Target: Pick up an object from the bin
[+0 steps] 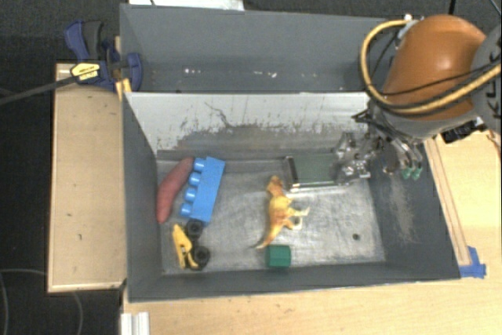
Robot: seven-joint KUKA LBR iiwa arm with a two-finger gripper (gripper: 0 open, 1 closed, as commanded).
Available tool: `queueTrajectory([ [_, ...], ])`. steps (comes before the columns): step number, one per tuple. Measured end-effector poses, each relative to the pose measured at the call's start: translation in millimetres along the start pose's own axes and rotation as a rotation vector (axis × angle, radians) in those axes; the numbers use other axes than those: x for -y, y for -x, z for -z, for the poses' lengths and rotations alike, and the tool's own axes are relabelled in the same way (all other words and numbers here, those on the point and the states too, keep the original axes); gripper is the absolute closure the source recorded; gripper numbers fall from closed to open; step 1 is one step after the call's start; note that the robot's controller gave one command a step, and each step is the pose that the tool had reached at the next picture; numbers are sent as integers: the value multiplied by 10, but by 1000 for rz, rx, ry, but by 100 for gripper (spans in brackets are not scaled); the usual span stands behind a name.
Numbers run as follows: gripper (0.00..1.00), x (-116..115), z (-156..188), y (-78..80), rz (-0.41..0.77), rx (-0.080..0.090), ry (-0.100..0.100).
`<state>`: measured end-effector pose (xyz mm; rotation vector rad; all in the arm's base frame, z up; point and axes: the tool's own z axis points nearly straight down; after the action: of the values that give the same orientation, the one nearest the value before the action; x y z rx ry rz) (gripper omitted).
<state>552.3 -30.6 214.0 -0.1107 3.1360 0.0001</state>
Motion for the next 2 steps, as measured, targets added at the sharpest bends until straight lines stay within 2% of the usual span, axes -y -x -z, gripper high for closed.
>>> queueTrajectory([
  [1, 0, -40, -589, -219, 6, -1, 0],
  [2, 0, -40, -587, -217, 7, 0, 0],
])
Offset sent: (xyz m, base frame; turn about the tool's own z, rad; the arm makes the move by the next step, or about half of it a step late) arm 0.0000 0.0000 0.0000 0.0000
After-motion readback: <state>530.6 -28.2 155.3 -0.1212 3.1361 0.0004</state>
